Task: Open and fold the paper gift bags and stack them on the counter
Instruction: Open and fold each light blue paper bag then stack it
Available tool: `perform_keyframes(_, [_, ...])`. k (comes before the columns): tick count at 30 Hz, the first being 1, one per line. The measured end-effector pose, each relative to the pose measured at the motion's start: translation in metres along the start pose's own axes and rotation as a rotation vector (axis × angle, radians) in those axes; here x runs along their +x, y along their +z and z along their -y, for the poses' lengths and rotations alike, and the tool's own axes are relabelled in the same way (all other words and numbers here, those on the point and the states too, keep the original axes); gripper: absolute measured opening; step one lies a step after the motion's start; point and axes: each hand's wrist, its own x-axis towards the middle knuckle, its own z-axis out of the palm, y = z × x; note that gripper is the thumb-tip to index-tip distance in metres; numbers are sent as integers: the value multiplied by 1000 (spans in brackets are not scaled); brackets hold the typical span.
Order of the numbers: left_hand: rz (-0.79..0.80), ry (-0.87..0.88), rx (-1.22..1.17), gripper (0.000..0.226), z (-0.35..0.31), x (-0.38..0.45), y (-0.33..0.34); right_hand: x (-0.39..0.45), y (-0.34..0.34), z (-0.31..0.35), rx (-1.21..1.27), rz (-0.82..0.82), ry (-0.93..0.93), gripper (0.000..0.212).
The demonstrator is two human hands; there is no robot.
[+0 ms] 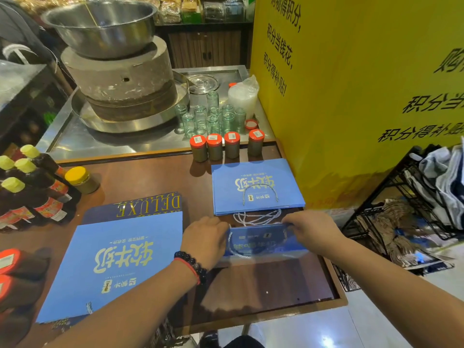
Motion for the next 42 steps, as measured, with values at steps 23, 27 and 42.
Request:
perform_keyframes(23, [449,-37,-279,35,-37,-100,186,-87,230,16,220,45,175,22])
perform_keyframes(27, [433,-102,-336,39,-44,-110,195,-92,234,34,221,19,223,28])
perform_keyframes(42, [766,-52,-218,58,-48,-120,200,-88,249,85,154,419,-54,75])
